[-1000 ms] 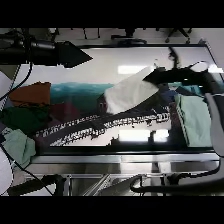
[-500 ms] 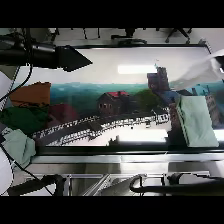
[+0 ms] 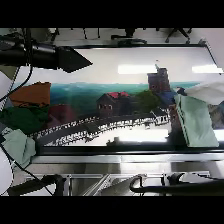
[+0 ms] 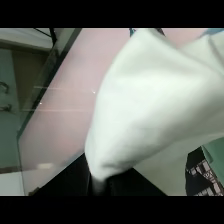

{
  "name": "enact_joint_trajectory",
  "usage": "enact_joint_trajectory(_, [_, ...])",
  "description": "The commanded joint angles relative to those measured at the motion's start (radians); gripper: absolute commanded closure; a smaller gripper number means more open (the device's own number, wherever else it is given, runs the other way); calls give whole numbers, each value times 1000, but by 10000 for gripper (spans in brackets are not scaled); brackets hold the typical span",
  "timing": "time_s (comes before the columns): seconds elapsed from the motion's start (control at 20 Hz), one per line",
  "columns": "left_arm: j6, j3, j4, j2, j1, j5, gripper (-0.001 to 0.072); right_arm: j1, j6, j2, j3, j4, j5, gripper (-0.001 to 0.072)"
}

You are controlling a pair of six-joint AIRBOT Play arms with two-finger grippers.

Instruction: Fold the shirts.

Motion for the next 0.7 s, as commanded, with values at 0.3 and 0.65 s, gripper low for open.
enact_joint_trajectory(0.3, [26, -1, 0, 0, -1, -1, 686, -9, 204, 65, 0, -255, 250, 690])
enact_joint_trajectory(0.65, [63, -1, 0, 0, -1, 0, 686, -9, 248, 73, -40, -839, 386, 688])
